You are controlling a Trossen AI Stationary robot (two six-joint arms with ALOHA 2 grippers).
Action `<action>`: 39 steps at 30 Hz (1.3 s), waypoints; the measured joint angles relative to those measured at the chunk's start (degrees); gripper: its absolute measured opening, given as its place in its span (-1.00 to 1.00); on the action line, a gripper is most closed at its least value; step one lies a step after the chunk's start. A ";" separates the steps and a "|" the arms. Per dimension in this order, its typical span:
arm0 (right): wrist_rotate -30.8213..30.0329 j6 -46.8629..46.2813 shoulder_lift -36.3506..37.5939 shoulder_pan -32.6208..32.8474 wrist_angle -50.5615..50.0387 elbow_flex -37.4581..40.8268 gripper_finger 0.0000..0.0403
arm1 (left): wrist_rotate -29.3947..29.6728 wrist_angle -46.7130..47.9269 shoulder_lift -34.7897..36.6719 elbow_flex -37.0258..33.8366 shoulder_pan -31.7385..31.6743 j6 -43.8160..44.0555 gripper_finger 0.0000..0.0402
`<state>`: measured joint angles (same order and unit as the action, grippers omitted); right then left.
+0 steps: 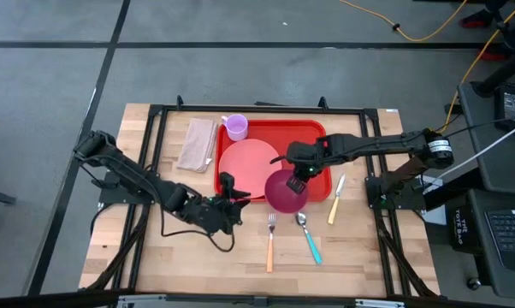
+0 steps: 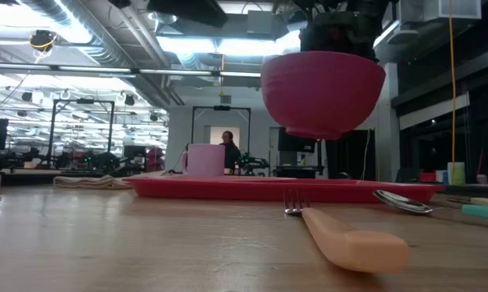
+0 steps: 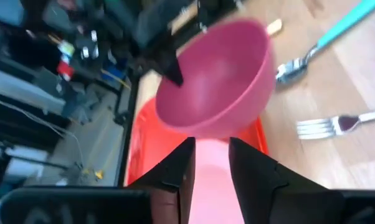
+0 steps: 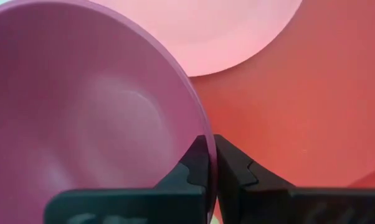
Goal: Set up tray
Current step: Put the pink bowl on the pink plate on the red tray
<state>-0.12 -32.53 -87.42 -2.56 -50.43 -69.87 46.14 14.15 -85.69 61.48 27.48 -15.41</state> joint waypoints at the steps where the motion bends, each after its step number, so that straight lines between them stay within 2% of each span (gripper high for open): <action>1: 0.26 0.00 0.00 0.04 0.01 0.00 -0.94 | -0.63 1.81 0.00 0.51 -0.35 0.82 -0.51; 8: 0.28 -0.17 0.00 0.04 0.04 0.00 -0.94 | -0.88 6.66 0.02 0.71 -0.45 -3.41 -0.40; 13: 0.28 -0.33 0.00 0.04 0.01 0.00 -0.94 | -3.41 3.71 0.02 0.71 -1.46 -1.84 -0.40; 19: 0.26 -1.51 0.00 0.04 -0.03 0.00 -0.94 | -15.32 9.50 -0.36 4.83 -6.81 1.09 -0.40; 23: 0.24 -1.81 0.00 -0.04 0.03 0.00 -0.94 | -19.29 15.97 -2.15 9.93 -8.65 2.15 -0.39; 30: 0.24 -1.69 0.00 -1.76 0.50 0.00 -0.94 | -20.34 22.58 -8.59 16.22 -9.00 -2.42 -0.39; 39: 0.19 0.29 -1.40 -3.02 3.84 0.00 -0.94 | -20.30 21.83 -11.64 20.17 -9.09 -7.33 -0.39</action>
<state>0.08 -32.25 -88.82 -5.58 -46.58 -69.87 25.85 35.98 -97.33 81.65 18.38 -22.74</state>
